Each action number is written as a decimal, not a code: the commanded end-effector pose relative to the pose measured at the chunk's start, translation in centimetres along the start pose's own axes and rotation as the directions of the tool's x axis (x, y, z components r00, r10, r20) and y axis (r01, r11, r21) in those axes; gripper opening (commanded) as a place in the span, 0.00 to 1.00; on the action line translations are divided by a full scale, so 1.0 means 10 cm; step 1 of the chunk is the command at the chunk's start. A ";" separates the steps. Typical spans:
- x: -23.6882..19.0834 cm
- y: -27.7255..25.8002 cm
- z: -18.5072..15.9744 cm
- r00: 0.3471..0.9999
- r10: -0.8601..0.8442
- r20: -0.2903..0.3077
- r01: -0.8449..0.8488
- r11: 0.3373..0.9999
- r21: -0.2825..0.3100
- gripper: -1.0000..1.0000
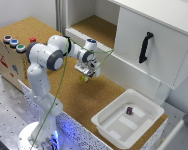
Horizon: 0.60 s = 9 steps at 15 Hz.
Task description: Go push the yellow block to the left
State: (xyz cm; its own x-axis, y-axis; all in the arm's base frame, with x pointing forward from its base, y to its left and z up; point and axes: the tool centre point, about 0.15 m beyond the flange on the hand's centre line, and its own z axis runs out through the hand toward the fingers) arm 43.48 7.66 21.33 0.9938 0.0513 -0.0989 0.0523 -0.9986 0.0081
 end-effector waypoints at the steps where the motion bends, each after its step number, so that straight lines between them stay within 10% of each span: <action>1: 0.16 -0.40 0.03 0.999 0.004 0.051 -0.004 1.000 0.004 0.00; 9: -0.13 -0.60 -0.31 1.000 0.008 -0.023 -0.007 1.000 0.029 0.00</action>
State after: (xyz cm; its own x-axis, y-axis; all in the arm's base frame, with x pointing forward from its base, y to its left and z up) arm 43.24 12.44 21.51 0.9922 0.0812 -0.0943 0.0789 -0.9965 -0.0280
